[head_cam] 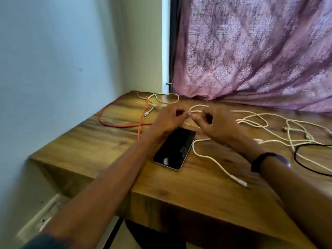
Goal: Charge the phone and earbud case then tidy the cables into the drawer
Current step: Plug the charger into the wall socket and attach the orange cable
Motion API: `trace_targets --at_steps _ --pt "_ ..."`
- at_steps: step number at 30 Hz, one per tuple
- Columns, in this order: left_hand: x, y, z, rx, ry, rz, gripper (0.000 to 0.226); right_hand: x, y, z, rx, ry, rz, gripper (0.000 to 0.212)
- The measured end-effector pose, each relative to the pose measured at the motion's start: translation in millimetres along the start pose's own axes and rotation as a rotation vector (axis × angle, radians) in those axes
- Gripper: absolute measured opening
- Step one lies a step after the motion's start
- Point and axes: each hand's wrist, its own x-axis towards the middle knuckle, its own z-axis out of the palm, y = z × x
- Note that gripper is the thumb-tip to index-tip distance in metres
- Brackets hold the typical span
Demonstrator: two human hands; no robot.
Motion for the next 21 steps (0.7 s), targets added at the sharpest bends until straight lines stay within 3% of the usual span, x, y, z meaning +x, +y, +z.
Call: trace_targets --at_steps 4,8,15,17,21 --pt "-17 -1 2 0.046 0.003 -0.019 0.020 -14 -11 1 0.102 -0.176 0.010 0.061" --pt "-14 -5 -2 0.178 -0.037 0.013 0.024 -20 -17 1 0.099 -0.355 0.010 0.057" --pt "-14 -12 6 0.222 0.014 0.092 0.027 -18 4 12 0.113 -0.181 0.090 0.038" --pt "-16 -10 11 0.193 0.001 0.093 0.025 -22 10 11 -0.001 -0.198 0.098 0.027" --pt "-20 -4 9 0.204 0.000 0.063 0.031 -19 22 14 -0.220 -0.219 0.190 0.055"
